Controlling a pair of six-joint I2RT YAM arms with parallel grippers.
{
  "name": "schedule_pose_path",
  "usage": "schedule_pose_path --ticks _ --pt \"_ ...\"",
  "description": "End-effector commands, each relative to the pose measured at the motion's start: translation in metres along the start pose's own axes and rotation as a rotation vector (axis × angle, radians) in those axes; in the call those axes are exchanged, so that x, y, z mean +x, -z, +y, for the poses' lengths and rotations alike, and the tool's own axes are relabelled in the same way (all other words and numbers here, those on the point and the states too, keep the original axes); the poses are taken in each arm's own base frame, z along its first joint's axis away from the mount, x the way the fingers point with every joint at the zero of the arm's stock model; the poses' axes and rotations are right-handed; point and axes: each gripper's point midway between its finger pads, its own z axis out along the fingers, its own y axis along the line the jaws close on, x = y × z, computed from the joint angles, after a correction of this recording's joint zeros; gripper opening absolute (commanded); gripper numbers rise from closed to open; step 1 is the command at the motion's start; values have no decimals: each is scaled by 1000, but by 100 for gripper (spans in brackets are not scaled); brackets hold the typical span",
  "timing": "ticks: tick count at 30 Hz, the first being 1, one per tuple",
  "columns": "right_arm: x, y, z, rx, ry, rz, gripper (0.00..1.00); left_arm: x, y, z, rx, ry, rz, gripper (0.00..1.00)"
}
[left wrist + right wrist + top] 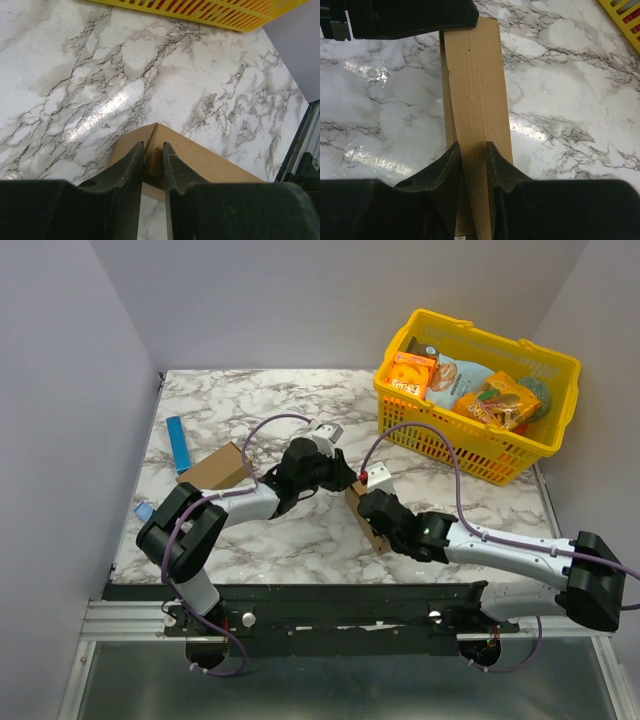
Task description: Fold the paper box
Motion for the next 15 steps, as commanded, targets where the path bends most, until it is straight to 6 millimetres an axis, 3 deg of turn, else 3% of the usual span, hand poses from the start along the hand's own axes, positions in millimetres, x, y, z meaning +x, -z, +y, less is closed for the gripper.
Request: schedule_pose_path --ticks 1,8,12,15 --pt "24 -4 0 23 3 84 34 60 12 51 -190 -20 161 27" --pt "15 0 3 12 -7 82 45 68 17 60 -221 -37 165 24" --pt "-3 11 7 -25 -26 63 67 68 16 55 -191 -65 167 24" --pt "-18 26 9 -76 -33 39 74 64 16 53 -187 -78 164 24"
